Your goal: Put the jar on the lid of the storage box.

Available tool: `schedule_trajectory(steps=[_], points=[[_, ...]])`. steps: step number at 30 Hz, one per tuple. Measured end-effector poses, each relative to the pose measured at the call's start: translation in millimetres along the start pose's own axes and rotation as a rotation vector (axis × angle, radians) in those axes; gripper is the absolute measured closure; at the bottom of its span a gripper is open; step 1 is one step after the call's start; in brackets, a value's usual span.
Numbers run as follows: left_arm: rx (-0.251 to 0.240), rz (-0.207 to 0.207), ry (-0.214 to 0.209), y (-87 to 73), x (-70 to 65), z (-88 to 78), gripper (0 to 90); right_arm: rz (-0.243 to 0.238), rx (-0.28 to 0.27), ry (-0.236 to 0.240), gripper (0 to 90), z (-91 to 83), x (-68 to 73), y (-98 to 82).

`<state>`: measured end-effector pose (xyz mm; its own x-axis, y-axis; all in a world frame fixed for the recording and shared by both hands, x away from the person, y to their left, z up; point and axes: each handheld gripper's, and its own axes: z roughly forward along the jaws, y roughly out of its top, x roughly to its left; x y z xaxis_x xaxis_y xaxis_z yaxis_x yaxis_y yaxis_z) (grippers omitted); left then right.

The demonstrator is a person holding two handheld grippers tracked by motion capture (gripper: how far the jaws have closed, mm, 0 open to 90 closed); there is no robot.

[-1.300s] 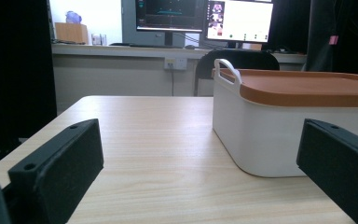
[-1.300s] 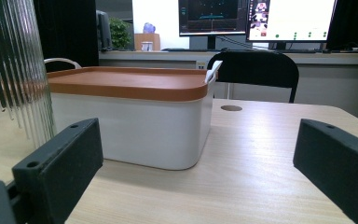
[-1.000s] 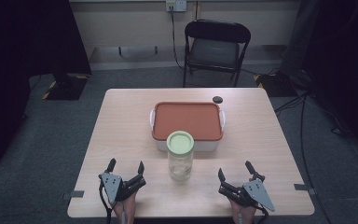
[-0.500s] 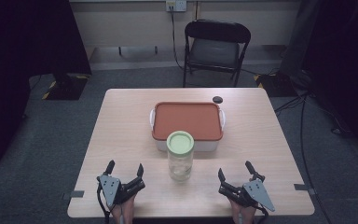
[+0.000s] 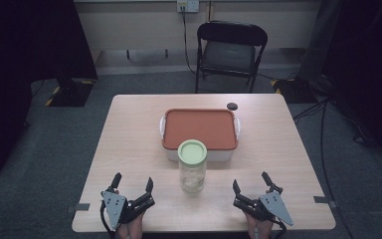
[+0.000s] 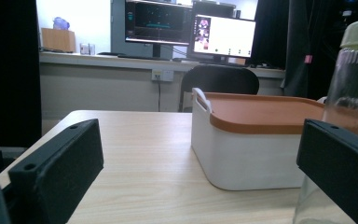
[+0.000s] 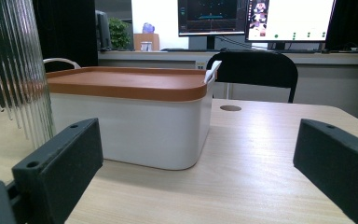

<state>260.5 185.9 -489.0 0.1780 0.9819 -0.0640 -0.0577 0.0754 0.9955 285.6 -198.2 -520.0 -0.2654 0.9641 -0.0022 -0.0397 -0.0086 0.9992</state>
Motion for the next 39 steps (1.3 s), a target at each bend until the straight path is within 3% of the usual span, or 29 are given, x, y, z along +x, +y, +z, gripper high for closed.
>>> schedule_trajectory(steps=[12,26,32,39], points=[[-0.045,0.021,-0.025,18.5,-10.1,-6.2,0.0,0.0,0.0,0.001,0.5,-0.2,0.0,0.0],[-0.042,0.043,-0.065,24.6,-20.7,-1.9,0.0,0.0,0.0,0.003,0.5,-0.1,-0.1,0.1],[-0.041,0.035,-0.108,27.8,-23.3,0.5,0.0,0.0,0.0,0.003,0.5,-0.1,-0.1,0.1],[-0.056,0.054,-0.135,33.8,-30.5,3.5,0.0,0.0,0.0,0.002,0.5,-0.1,0.0,0.1]])
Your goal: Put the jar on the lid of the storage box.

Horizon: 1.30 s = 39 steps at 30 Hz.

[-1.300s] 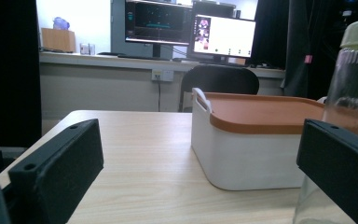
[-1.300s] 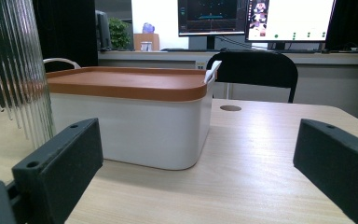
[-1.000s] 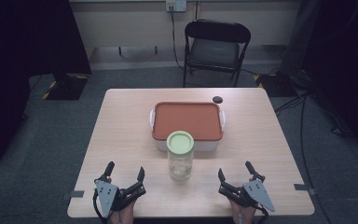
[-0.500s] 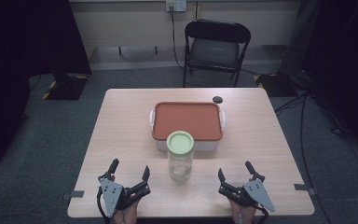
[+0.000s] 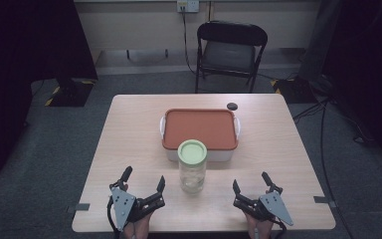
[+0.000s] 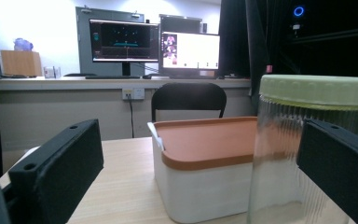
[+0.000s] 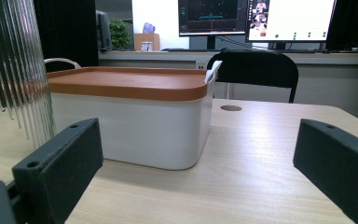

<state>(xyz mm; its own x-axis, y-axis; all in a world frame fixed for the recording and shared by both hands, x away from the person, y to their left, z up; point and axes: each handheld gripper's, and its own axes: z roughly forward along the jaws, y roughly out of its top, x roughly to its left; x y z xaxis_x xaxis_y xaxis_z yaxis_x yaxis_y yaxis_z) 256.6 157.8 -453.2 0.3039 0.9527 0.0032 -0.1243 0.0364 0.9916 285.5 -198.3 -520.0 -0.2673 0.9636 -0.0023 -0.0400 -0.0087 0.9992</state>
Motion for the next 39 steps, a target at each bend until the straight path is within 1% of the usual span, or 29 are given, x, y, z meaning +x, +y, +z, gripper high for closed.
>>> schedule_trajectory(steps=[3,4,7,9,11,16,17,20,22,25,28,30,34,39], points=[[0.006,-0.003,-0.006,-0.4,-1.2,3.2,0.0,0.0,0.0,0.0,0.5,0.0,0.0,0.0],[0.015,-0.002,-0.007,-0.8,-1.6,4.3,0.0,0.0,0.0,0.0,0.5,0.0,0.0,0.0],[0.016,0.005,-0.006,-1.3,-3.3,6.4,0.0,0.0,0.0,-0.001,0.5,0.0,0.1,0.0],[0.02,0.002,-0.011,-0.5,-4.1,7.5,0.0,-0.001,0.0,-0.003,0.6,0.0,0.1,0.0],[0.014,-0.003,-0.019,0.5,-4.9,8.3,0.0,-0.003,0.002,-0.003,0.8,0.2,0.3,0.1],[0.016,0.001,-0.039,2.9,-7.1,11.2,0.0,-0.002,0.0,-0.003,0.8,0.0,0.2,0.0],[0.014,-0.002,-0.042,3.1,-7.5,11.8,0.0,-0.002,0.0,-0.004,0.8,0.0,0.2,0.0],[0.007,-0.037,-0.083,5.8,-7.5,17.4,0.0,-0.003,0.002,-0.001,0.9,0.2,0.3,0.1],[0.001,-0.042,-0.091,8.2,-9.3,21.2,0.0,-0.004,0.001,-0.002,0.9,0.2,0.3,0.1],[-0.001,-0.032,-0.108,11.3,-13.2,25.7,0.0,-0.004,0.002,-0.003,0.9,0.2,0.4,0.1],[-0.018,-0.031,-0.123,13.9,-16.9,28.0,0.0,-0.003,0.001,-0.003,0.9,0.1,0.3,0.1],[-0.022,-0.021,-0.126,16.1,-19.3,29.0,0.0,-0.003,0.001,-0.003,0.9,0.0,0.3,0.0],[-0.045,-0.023,-0.131,20.9,-23.1,30.5,0.2,-0.004,0.001,-0.004,0.9,0.1,0.3,0.0],[-0.02,-0.025,-0.154,25.7,-26.1,36.3,0.3,-0.004,0.001,-0.004,0.9,0.1,0.4,0.1]])
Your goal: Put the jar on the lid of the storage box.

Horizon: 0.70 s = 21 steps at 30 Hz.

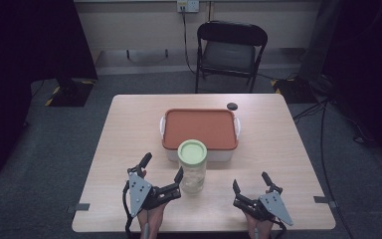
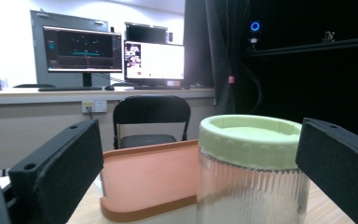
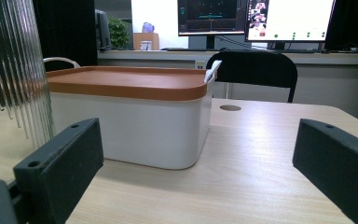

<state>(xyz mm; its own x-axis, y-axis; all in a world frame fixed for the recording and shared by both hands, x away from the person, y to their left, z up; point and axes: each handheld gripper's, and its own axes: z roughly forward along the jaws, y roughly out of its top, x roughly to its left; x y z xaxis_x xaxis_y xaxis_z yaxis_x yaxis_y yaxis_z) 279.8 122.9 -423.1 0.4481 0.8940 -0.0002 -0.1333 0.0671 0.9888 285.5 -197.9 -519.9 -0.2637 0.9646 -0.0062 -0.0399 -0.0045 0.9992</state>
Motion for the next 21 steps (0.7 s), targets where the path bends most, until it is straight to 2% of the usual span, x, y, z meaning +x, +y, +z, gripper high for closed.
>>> schedule_trajectory(steps=[7,10,16,18,21], points=[[0.002,-0.006,-0.008,5.7,-6.3,9.5,0.3,0.0,0.0,-0.001,1.1,0.0,0.0,0.0],[0.002,0.016,-0.017,9.3,-10.9,15.3,0.3,0.001,-0.001,0.0,1.1,-0.1,-0.1,0.0],[0.003,0.029,-0.048,11.9,-13.9,22.1,0.3,0.002,-0.001,0.001,1.1,-0.1,-0.2,0.0],[0.0,0.009,-0.044,12.5,-13.5,23.8,0.3,0.001,-0.001,0.0,1.1,-0.1,-0.2,0.0],[0.0,0.008,-0.042,13.7,-13.8,26.9,0.3,0.001,0.0,0.0,1.2,0.0,-0.1,0.0]])
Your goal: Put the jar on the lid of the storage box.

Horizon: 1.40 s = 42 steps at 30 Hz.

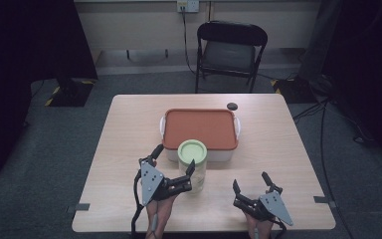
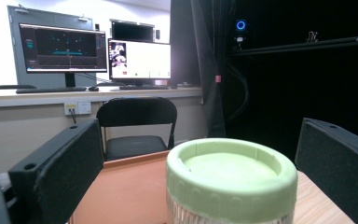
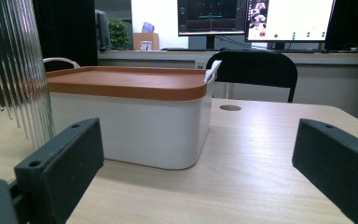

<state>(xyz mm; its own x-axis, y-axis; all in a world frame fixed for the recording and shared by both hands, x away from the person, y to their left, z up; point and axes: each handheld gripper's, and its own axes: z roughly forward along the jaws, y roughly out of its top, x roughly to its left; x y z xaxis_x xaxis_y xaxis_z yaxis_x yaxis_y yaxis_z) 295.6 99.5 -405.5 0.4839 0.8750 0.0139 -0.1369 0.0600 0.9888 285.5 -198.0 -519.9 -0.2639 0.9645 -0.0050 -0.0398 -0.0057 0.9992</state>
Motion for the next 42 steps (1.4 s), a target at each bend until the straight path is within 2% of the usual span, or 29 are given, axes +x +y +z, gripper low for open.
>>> schedule_trajectory(steps=[9,14,22,25,31,34,37,42], points=[[0.014,-0.006,-0.026,1.5,-6.6,10.5,0.3,0.001,-0.001,0.001,1.2,-0.1,-0.1,0.0],[0.028,0.006,-0.052,3.4,-12.0,18.0,0.3,0.001,0.0,0.002,1.2,-0.1,-0.2,0.0],[0.062,0.019,-0.049,-3.0,-17.5,28.6,0.3,0.001,-0.001,0.004,1.2,-0.2,-0.3,-0.1],[0.06,0.022,-0.042,-6.3,-18.6,29.2,0.3,0.001,-0.001,0.004,1.2,-0.2,-0.3,-0.1],[0.068,0.014,-0.042,-10.4,-18.6,33.5,0.3,0.001,-0.001,0.004,1.2,-0.2,-0.4,0.0],[0.07,0.015,-0.03,-11.4,-17.8,36.1,0.3,0.002,-0.001,0.004,1.2,-0.1,-0.3,0.0],[0.065,-0.002,-0.015,-10.8,-14.8,40.3,0.3,0.002,-0.001,0.004,1.2,-0.2,-0.3,-0.1],[0.074,-0.014,-0.036,-10.8,-13.7,46.6,0.3,0.002,0.0,0.004,1.2,-0.1,-0.3,0.0]])
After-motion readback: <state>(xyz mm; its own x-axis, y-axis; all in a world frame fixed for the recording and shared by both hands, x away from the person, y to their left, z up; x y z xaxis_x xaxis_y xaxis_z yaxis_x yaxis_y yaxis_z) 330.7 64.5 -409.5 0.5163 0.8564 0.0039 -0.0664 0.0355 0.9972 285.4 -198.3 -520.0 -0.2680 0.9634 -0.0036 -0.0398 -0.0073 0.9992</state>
